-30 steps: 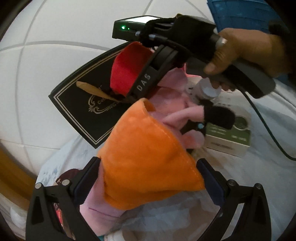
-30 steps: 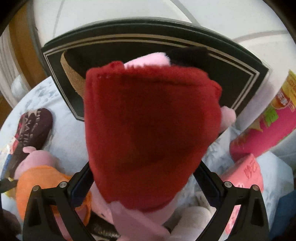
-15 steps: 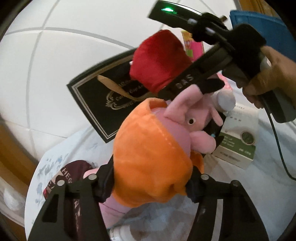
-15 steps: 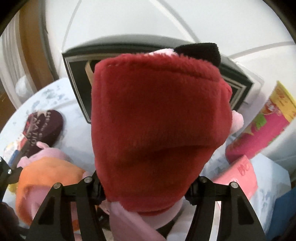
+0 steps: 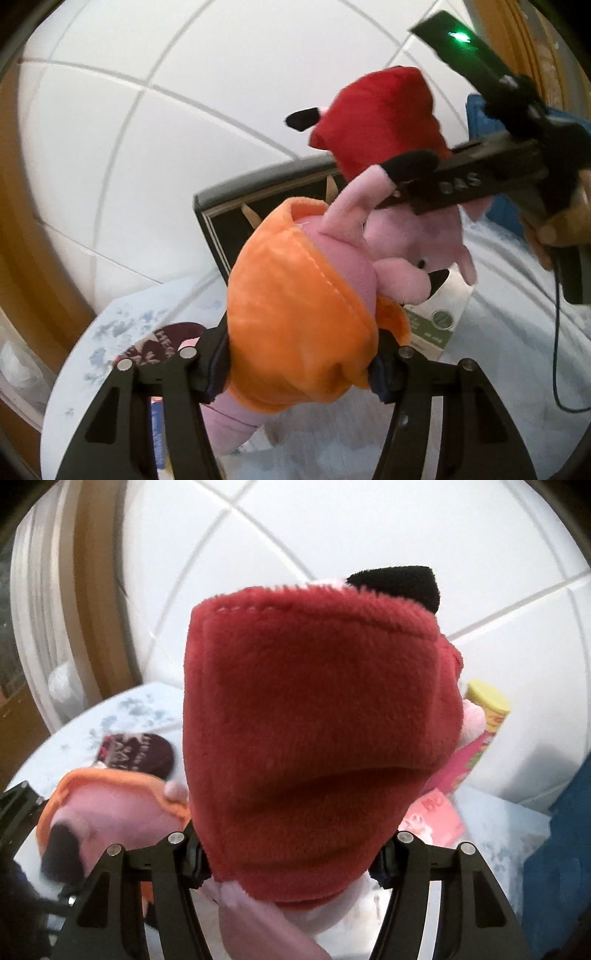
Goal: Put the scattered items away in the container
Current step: 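Lift and carry both plush pigs with both tools toward the blue crate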
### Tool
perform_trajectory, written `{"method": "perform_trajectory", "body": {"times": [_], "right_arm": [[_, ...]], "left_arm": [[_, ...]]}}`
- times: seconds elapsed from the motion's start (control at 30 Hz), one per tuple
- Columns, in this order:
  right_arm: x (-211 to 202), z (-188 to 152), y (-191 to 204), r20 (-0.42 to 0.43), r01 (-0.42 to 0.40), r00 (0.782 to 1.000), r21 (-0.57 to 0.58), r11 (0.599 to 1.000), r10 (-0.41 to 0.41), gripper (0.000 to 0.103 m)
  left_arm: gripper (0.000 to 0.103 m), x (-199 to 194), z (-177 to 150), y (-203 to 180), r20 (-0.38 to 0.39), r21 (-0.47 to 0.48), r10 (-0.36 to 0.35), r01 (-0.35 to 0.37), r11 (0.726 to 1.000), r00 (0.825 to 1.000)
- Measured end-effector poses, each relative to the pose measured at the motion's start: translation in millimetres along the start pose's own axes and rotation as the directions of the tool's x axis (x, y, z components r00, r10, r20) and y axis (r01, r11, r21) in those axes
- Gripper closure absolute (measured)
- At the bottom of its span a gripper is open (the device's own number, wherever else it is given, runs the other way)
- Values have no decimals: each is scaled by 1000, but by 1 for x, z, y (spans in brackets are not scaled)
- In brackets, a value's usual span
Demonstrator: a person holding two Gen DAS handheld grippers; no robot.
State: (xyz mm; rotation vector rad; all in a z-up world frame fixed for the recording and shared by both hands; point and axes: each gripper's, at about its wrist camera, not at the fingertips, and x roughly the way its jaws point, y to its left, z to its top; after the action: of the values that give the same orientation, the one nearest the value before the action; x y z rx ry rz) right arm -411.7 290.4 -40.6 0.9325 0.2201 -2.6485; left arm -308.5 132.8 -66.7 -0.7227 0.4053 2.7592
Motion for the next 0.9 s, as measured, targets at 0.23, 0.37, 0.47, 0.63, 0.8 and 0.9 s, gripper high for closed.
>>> {"method": "perform_trajectory", "body": {"times": [0.23,0.37,0.47,0.63,0.8,0.9], "right_arm": [[-109,-21,8,87,-2,996,37,999,-1,40],[-172,-40,11,119,16,993,74,997,-25,40],[-222,-56,9,144,46,988,110,993,-61,40],[-313,-87,0,197,135,965,205,969,-176,40],[-410,-115,-14,241,261,911,286,922,-333,40],[-461,-132,-31,251,321,876,334,886,-412,39]], "left_arm": [[44,-78,14,-11,68,-9,7,-6,1000,998],[44,-120,23,-24,118,12,-19,18,1000,993],[44,-151,32,-40,159,46,-65,59,997,985],[44,-198,54,-81,239,123,-193,167,978,952],[44,-237,82,-136,306,216,-321,263,940,896],[44,-256,100,-172,330,257,-376,300,918,866]]}}
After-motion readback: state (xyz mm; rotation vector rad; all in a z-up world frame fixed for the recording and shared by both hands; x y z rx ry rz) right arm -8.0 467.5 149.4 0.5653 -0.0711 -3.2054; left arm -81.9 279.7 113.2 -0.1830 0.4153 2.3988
